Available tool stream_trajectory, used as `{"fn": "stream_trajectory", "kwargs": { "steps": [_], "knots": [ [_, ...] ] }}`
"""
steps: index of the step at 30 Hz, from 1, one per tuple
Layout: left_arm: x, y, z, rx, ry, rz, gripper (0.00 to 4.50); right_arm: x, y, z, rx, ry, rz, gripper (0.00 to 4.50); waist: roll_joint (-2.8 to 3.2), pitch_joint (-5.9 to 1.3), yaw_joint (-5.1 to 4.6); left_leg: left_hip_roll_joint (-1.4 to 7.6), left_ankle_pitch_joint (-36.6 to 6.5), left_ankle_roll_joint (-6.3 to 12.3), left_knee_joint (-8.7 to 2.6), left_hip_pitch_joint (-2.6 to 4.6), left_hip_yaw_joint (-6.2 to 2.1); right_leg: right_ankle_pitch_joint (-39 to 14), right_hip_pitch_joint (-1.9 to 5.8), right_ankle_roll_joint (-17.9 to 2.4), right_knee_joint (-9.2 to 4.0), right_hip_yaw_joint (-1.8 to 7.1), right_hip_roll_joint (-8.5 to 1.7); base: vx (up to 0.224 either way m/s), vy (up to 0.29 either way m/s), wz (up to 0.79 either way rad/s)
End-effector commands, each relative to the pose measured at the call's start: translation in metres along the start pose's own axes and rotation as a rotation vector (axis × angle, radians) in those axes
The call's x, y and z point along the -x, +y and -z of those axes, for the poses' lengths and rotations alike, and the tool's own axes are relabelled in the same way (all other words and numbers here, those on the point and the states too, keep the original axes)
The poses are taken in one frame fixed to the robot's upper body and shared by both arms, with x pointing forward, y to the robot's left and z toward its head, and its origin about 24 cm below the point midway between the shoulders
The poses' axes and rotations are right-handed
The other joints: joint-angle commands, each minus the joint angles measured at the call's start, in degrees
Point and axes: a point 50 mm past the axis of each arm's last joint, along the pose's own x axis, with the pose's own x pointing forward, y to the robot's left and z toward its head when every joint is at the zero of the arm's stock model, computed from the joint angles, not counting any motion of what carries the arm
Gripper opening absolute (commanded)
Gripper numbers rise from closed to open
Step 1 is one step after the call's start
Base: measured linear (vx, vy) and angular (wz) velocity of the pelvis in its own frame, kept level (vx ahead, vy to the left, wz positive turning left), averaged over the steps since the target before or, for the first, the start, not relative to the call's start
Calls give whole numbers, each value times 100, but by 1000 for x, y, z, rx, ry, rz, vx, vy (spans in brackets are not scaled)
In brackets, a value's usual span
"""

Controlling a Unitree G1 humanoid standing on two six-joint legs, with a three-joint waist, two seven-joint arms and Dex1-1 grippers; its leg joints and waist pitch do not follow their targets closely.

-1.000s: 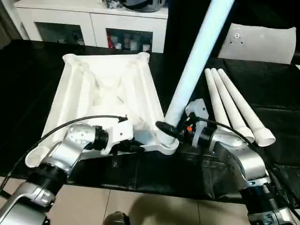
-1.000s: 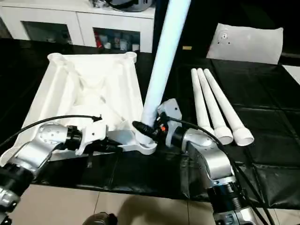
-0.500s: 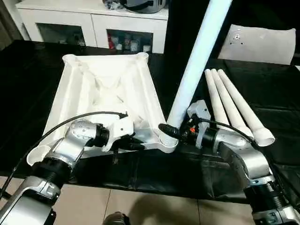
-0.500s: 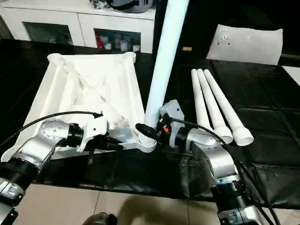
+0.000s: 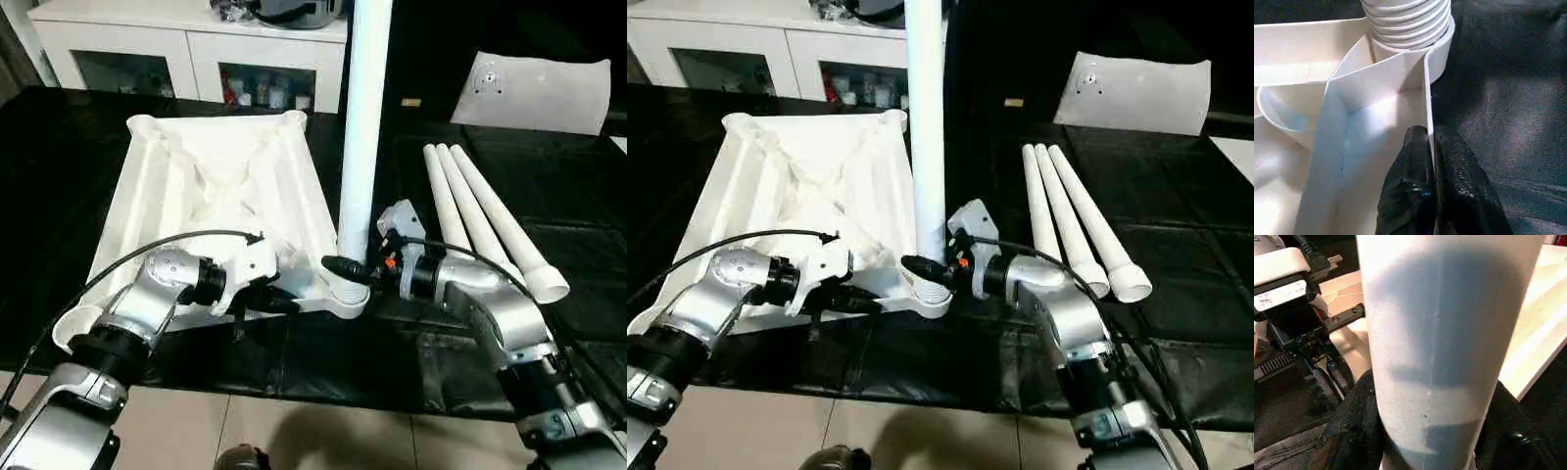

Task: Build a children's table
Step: Insert table leg to table base

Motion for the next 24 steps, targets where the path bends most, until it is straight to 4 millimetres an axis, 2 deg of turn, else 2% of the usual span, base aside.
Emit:
{"fn": "stream_trajectory", "kwargs": {
  "steps": [1,9,10,11,12,13,14,15,16,17,18,20,24],
  "knots": [
    [-4,1,-10,-47,-7,33,0,-1,-1,18,-57,71,7,191,94,-353,0,325,-2417,-608,-465,338,-152,-1043,-38,-1318,-520,166,-467,0,0,0],
    [0,10,-10,-39,-15,-78,0,13,-7,23,-149,-10,73,191,105,-338,46,346,-2745,-657,-474,374,-176,-1511,-82,-1238,-580,180,-505,0,0,0],
    [1,12,-10,-27,-29,-102,0,17,-7,25,-174,-44,94,191,137,-341,59,342,-2751,-675,-485,361,-189,-1505,-74,-1217,-573,175,-506,0,0,0],
    [1,13,-10,-21,-35,-110,0,18,-7,26,-185,-60,102,191,116,-337,58,343,-2804,-681,-492,363,-188,-1509,-87,-1210,-575,172,-496,0,0,0],
    [2,13,-10,-16,-43,-122,0,20,-7,28,-201,-78,115,191,178,-347,75,338,-2829,-697,-489,364,-203,-1505,-81,-1215,-566,171,-509,0,0,0],
    [3,14,-10,-11,-50,-133,0,21,-7,29,-213,-94,125,191,174,-336,75,333,-2856,-695,-507,336,-209,-1521,-64,-1203,-568,158,-506,0,0,0],
    [4,14,-10,-5,-57,-144,0,22,-7,31,-223,-110,135,191,147,-346,84,329,-2850,-678,-503,342,-200,-1519,-71,-1185,-575,149,-505,0,0,0],
    [5,15,-10,2,-68,-157,0,24,-6,33,-243,-134,151,191,188,-347,93,326,-2853,-676,-501,341,-207,-1510,-69,-1188,-572,147,-518,0,0,0],
    [5,15,-10,7,-75,-164,0,25,-6,35,-257,-148,161,191,168,-338,90,330,-2860,-651,-505,344,-199,-1527,-81,-1189,-591,147,-524,0,0,0],
    [6,15,-10,14,-81,-173,0,26,-6,37,-275,-166,172,191,211,-342,106,328,-2889,-647,-494,347,-206,-1575,-91,-1197,-594,150,-539,0,0,0],
    [7,16,-10,22,-88,-185,0,27,-6,40,-294,-184,185,191,188,-340,92,329,-2894,-630,-504,338,-199,-1578,-82,-1197,-600,150,-537,0,0,0],
    [7,15,-10,27,-91,-191,0,29,-4,47,-312,-193,196,191,227,-343,93,319,-2847,-601,-514,309,-212,-1617,-62,-1172,-583,131,-534,0,0,0],
    [8,13,-7,32,-86,-196,0,32,0,60,-303,-166,221,191,239,-334,102,320,-2723,-509,-497,301,-191,-1669,-88,-1144,-619,151,-547,0,0,0]
  ]
}}
